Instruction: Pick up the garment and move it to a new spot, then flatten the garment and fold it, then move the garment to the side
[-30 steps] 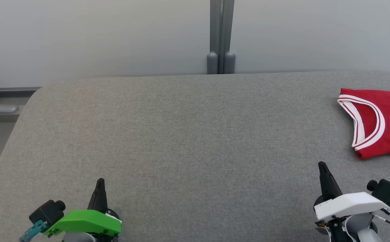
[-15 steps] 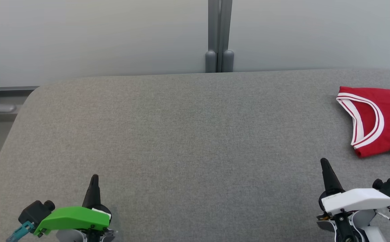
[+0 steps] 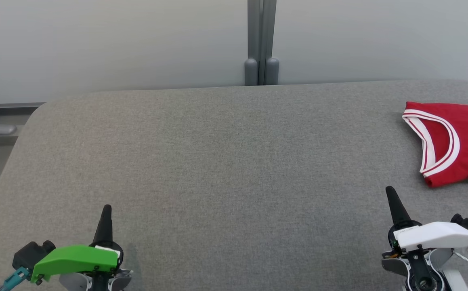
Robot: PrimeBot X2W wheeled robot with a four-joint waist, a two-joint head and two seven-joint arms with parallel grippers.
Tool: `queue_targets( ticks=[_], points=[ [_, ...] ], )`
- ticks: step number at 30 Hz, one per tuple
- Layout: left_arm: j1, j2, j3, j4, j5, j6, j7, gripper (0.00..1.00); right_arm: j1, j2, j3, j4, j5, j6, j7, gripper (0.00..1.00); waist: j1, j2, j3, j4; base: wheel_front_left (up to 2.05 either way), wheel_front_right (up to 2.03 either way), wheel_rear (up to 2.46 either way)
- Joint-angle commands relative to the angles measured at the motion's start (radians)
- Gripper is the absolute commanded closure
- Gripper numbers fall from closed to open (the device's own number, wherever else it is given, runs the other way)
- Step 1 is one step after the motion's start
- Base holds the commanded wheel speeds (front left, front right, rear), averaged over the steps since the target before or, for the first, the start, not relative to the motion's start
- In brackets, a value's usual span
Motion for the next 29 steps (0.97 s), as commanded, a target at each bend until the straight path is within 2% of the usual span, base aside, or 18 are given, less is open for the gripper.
queue_targets(
  ticks=[1, 29],
  points=[
    [-0.028, 0.001, 0.01, -0.014, -0.025, -0.009, 0.006, 1.0, -0.022, -0.005, -0.006, -0.012, 0.028, 0.0, 0.008, 1.0, 0.0, 0.0, 0.001, -0.001, 0.0, 0.0, 0.0],
    [-0.039, 0.001, 0.076, -0.032, -0.241, -0.048, 0.072, 1.0, -0.037, -0.006, -0.033, -0.015, 0.268, -0.001, 0.07, 1.0, 0.0, 0.0, 0.014, -0.013, 0.0, 0.0, 0.0]
  ],
)
